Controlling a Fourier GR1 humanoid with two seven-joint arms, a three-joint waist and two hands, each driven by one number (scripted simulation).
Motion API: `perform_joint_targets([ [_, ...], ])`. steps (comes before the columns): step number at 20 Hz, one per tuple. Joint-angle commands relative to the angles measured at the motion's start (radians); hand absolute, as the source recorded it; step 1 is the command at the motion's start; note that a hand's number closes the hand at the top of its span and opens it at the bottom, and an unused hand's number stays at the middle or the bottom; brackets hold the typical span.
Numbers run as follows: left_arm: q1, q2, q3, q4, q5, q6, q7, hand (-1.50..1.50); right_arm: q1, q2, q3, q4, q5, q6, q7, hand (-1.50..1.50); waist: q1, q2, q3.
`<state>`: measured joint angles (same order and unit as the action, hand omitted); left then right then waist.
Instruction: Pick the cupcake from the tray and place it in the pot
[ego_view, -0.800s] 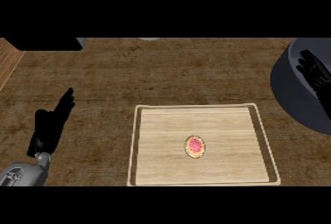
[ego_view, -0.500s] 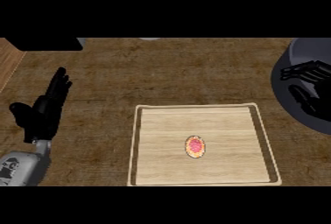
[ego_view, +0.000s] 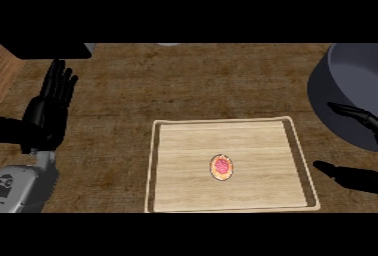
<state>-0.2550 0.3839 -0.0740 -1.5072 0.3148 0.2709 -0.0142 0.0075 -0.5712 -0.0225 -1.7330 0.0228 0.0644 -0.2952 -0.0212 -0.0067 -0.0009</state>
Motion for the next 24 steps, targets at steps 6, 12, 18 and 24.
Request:
perform_joint_targets([
  [6, -0.006, -0.030, -0.003, -0.038, -0.020, 0.000, 0.013, 0.00, 0.090, -0.119, 0.066, -0.271, 0.200, 0.065, 0.214, -1.50, 0.017, 0.004, -0.001],
  [12, -0.051, -0.009, 0.045, 0.023, 0.005, -0.053, 0.021, 0.00, 0.056, -0.113, 0.236, -0.430, 0.328, 0.162, 0.496, -1.50, 0.021, 0.007, -0.001],
  [18, -0.009, -0.016, 0.061, -0.004, 0.008, -0.086, 0.006, 0.00, -0.079, 0.000, 0.402, -0.469, 0.401, 0.269, 0.820, -1.50, 0.031, 0.007, -0.001],
  [24, -0.032, -0.008, 0.100, -0.008, -0.007, -0.106, 0.046, 0.00, -0.158, 0.166, 0.489, -0.348, 0.484, 0.300, 0.925, -1.50, 0.026, 0.007, 0.000],
])
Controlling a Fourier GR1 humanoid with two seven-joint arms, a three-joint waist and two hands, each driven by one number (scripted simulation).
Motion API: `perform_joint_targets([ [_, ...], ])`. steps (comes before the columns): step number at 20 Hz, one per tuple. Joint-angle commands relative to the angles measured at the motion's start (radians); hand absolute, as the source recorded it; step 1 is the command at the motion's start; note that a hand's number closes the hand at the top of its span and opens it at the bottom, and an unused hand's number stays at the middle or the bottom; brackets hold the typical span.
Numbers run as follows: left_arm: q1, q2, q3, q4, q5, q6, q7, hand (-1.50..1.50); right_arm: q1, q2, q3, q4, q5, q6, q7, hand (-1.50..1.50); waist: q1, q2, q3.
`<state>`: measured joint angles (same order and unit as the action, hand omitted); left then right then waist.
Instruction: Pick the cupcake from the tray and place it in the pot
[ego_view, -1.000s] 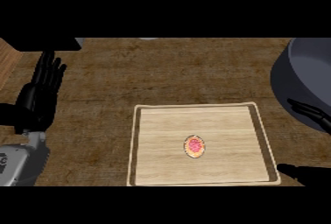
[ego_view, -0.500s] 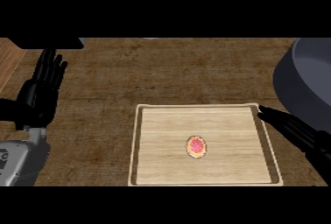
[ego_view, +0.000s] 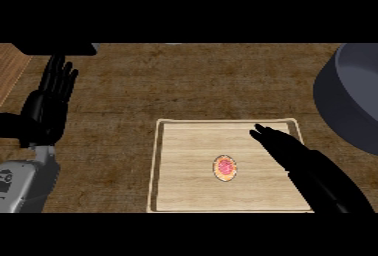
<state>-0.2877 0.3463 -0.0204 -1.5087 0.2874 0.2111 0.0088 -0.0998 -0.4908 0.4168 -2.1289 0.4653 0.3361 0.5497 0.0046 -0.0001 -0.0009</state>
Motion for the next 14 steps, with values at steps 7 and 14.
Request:
perform_joint_targets([
  [7, -0.013, -0.047, 0.010, -0.054, -0.065, -0.008, 0.083, 0.00, 0.019, 0.108, 0.006, 0.102, 0.084, 0.070, -0.062, -1.50, -0.006, -0.001, 0.001],
  [14, 0.011, -0.070, 0.059, 0.014, -0.078, -0.063, -0.008, 0.00, 0.024, 0.220, 0.112, 0.218, 0.274, -0.037, -0.154, -1.50, -0.005, 0.000, 0.001],
])
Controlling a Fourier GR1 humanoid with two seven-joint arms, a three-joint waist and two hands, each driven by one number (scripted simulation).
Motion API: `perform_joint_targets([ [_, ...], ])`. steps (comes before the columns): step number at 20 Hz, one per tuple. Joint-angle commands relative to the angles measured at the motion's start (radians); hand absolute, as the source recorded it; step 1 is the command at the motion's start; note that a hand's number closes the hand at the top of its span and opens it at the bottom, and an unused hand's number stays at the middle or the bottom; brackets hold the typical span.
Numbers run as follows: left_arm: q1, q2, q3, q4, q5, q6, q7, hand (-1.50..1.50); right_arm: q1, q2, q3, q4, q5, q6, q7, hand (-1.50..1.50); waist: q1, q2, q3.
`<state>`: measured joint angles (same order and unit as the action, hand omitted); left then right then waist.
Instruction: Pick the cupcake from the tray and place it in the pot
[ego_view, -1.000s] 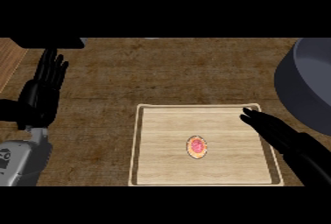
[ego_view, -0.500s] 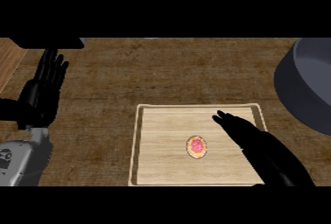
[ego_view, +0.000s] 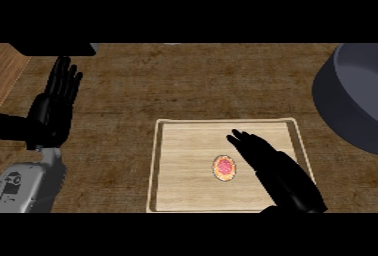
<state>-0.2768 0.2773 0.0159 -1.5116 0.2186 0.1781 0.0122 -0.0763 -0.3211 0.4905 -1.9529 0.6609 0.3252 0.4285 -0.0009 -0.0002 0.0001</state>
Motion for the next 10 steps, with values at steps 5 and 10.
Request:
perform_joint_targets([
  [5, -0.004, 0.000, 0.042, -0.051, -0.027, -0.006, 0.062, 0.00, -0.018, 0.070, 0.002, 0.046, 0.111, 0.042, 0.042, -1.50, 0.001, 0.000, 0.000],
  [10, 0.025, -0.026, 0.037, -0.062, -0.044, -0.026, 0.050, 0.00, -0.019, 0.161, 0.054, 0.185, 0.220, -0.034, 0.046, -1.50, 0.002, 0.000, 0.000],
])
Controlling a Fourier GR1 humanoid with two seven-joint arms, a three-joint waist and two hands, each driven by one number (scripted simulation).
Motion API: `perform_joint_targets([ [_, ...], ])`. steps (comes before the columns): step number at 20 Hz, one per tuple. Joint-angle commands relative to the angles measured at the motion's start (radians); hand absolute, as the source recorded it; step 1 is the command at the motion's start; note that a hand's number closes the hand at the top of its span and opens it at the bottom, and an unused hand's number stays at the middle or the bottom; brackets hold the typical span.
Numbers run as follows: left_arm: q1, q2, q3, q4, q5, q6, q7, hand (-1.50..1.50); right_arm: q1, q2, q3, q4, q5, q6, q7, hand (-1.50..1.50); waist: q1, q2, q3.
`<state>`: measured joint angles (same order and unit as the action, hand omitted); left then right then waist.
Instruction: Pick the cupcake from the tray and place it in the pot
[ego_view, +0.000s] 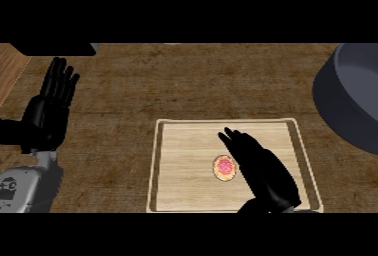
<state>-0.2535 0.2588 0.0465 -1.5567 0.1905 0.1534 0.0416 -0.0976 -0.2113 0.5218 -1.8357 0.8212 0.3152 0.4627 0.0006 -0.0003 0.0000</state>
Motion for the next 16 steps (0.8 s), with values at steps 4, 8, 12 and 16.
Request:
perform_joint_targets([
  [4, -0.063, -0.039, 0.021, 0.066, -0.039, 0.012, -0.010, 0.00, 0.028, 0.021, -0.041, 0.128, 0.048, -0.081, -0.128, -1.50, -0.004, 0.001, 0.000],
  [8, -0.016, -0.057, 0.013, 0.093, -0.052, -0.029, -0.076, 0.00, -0.087, 0.114, -0.053, 0.258, 0.066, -0.057, -0.128, -1.50, 0.000, 0.001, 0.000],
  [12, 0.023, -0.038, 0.027, -0.063, -0.040, -0.021, 0.051, 0.00, -0.137, 0.149, -0.099, 0.356, 0.082, -0.086, -0.180, -1.50, 0.005, 0.000, 0.000],
  [16, -0.036, -0.024, 0.051, 0.019, -0.046, -0.038, 0.036, 0.00, -0.087, 0.154, -0.013, 0.292, 0.118, -0.061, -0.200, 1.50, -0.001, 0.000, 0.000],
])
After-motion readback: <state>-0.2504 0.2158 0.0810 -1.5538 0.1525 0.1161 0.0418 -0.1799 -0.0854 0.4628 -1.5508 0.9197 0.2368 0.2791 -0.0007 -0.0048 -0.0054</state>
